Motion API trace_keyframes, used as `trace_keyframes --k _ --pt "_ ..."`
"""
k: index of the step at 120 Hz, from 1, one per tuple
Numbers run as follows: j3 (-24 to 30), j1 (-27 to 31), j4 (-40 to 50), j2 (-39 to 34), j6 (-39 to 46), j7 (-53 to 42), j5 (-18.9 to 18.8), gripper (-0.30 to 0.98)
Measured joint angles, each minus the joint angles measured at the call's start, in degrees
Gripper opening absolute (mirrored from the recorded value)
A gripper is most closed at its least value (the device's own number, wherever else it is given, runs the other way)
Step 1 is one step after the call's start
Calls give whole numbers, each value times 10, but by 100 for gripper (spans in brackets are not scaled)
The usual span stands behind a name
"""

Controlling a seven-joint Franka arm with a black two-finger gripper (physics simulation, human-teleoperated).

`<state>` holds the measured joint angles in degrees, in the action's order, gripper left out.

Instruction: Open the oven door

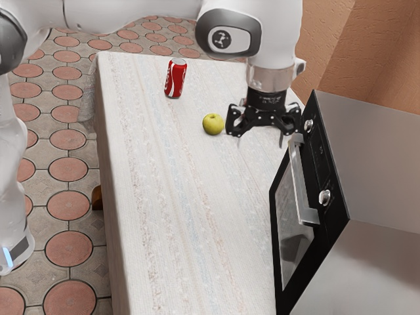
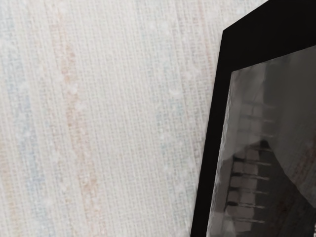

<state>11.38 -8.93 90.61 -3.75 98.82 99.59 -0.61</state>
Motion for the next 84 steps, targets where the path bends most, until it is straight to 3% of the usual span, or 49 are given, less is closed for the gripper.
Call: trace_keyframes --k 11,34,65,77,84 --pt "-2 5 -19 17 11 -10 0 69" --pt "-6 27 -28 32 24 5 39 69" --pt "-2 64 -27 37 41 24 44 69" --pt "43 127 22 -10 53 30 44 69" --pt "58 100 73 -57 68 33 44 69"
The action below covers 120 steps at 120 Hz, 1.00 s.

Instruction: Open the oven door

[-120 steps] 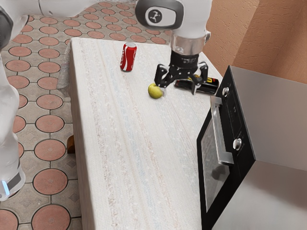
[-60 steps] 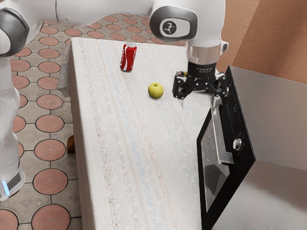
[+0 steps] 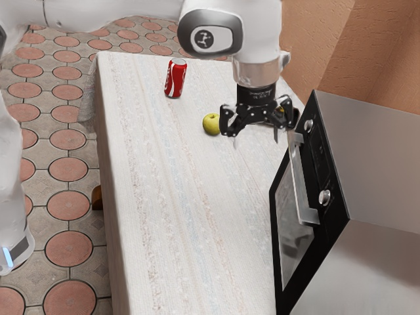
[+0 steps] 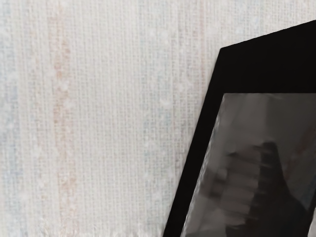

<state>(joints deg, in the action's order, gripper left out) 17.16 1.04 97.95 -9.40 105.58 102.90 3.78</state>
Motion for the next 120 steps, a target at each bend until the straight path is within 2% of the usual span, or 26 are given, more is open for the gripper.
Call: trace_keyframes --k 6,15,42,120 --pt "16 -29 23 -25 11 2 -1 69" --pt "30 -39 34 -37 23 5 -1 68" --pt "56 -37 10 -3 46 11 -17 68" --pt "53 -22 -23 61 85 0 -28 68"
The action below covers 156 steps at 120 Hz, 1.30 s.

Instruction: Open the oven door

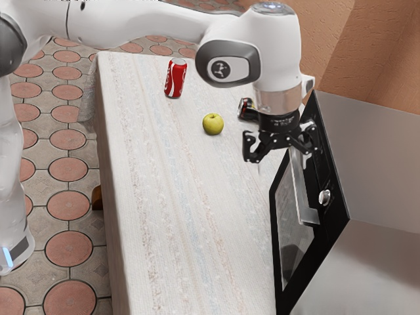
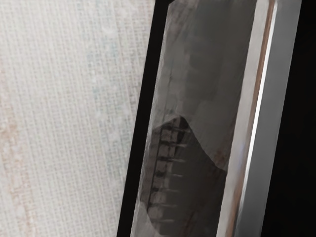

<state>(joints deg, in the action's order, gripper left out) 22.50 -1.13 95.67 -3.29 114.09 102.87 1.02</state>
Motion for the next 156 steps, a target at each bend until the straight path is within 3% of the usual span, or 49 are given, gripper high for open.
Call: trace_keyframes --k 53,156 --pt "-20 -9 7 27 14 -15 8 68" --pt "-24 28 149 -87 56 -26 47 67"
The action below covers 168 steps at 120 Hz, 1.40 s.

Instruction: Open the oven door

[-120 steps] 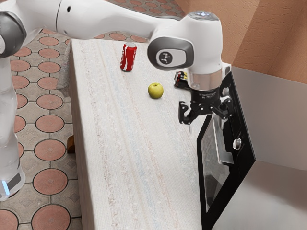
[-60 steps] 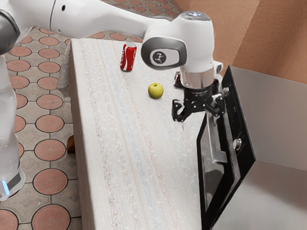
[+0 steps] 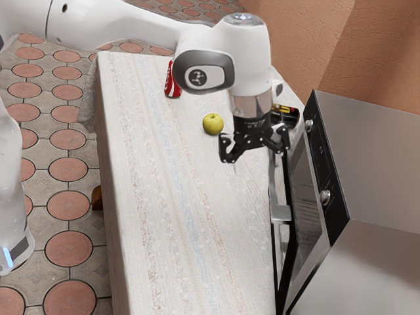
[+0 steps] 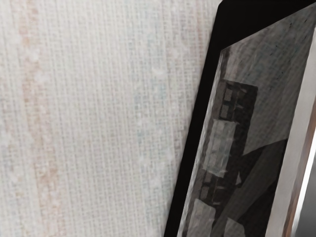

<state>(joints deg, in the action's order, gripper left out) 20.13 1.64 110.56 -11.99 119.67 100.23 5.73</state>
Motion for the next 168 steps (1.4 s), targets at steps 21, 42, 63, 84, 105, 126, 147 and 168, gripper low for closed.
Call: trace_keyframes --k 21,42,63,84,105,126,147,168 --pt "1 3 27 -16 11 -1 9 67" --pt "1 4 48 -33 21 -2 11 66" --pt "1 6 72 -51 30 -2 15 66" --pt "1 7 98 -75 40 -2 23 66" --pt "2 6 121 -107 47 -2 24 66" --pt "8 20 149 -159 50 -2 34 66" --pt "41 128 202 -298 38 -19 106 66" --pt "19 173 42 -205 -21 -21 117 68"
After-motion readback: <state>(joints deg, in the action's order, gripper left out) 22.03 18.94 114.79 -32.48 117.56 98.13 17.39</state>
